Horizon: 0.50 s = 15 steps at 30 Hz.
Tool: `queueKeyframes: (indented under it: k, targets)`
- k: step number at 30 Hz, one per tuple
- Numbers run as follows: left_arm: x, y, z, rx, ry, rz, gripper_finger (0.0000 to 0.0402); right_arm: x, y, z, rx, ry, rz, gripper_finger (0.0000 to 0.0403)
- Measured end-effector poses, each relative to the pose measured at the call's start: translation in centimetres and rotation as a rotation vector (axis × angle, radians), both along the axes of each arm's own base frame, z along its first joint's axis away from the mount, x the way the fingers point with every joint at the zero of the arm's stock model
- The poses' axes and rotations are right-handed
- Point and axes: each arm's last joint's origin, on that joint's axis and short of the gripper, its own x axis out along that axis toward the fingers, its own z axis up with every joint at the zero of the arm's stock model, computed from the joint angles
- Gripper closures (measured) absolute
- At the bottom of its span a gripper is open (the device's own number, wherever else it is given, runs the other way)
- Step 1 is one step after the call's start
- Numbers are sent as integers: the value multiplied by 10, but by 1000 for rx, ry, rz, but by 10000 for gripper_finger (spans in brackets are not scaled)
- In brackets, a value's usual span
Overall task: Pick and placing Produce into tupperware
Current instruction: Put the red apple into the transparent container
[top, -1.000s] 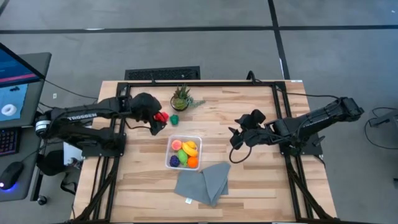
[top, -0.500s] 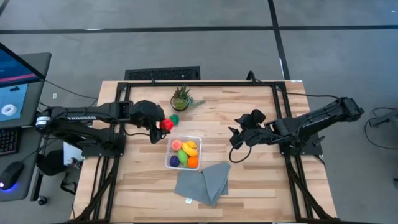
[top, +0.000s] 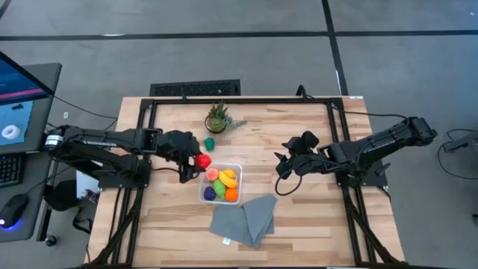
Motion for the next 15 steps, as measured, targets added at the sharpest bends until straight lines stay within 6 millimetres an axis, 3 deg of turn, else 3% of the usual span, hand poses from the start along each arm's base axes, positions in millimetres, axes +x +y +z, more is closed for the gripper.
queueKeyframes:
  k: [15]
  targets:
    - [37,-15,-38,-67,124,-135,131,0,1,0,8,-4,1,158]
